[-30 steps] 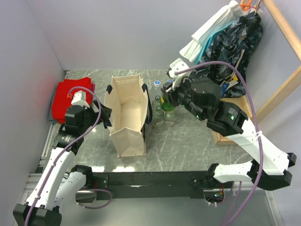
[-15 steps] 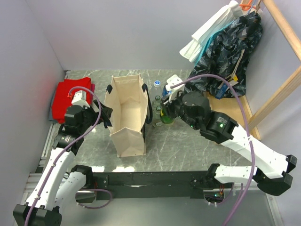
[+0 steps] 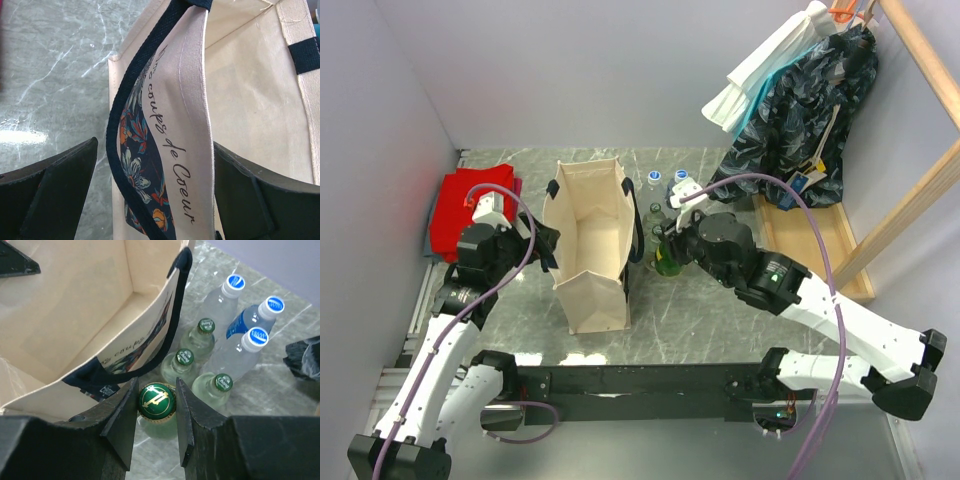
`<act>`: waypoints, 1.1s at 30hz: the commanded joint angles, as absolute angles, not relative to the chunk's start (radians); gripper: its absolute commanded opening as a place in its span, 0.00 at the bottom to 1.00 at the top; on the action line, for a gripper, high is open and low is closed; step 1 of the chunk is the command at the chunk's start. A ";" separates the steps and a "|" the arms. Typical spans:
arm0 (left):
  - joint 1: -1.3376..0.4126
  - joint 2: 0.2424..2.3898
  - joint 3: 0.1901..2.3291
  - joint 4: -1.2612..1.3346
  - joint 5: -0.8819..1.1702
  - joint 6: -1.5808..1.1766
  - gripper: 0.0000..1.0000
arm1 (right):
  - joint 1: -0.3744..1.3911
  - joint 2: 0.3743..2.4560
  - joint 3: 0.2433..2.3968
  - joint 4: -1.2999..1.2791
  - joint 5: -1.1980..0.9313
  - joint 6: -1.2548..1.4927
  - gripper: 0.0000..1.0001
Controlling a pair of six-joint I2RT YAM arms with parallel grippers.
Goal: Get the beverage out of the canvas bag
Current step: Place the drink at the center of the board.
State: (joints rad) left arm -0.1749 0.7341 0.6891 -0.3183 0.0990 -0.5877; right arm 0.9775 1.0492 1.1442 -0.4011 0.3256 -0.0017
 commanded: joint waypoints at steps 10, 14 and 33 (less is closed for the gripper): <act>-0.179 0.718 0.703 -0.282 0.123 -0.575 0.96 | 0.971 0.945 0.980 -0.058 0.371 0.087 0.00; -0.179 0.718 0.701 -0.284 0.121 -0.577 0.96 | 0.968 0.917 0.894 0.033 0.394 0.084 0.00; -0.184 0.719 0.701 -0.285 0.113 -0.577 0.96 | 0.954 0.937 0.703 0.282 0.463 0.101 0.00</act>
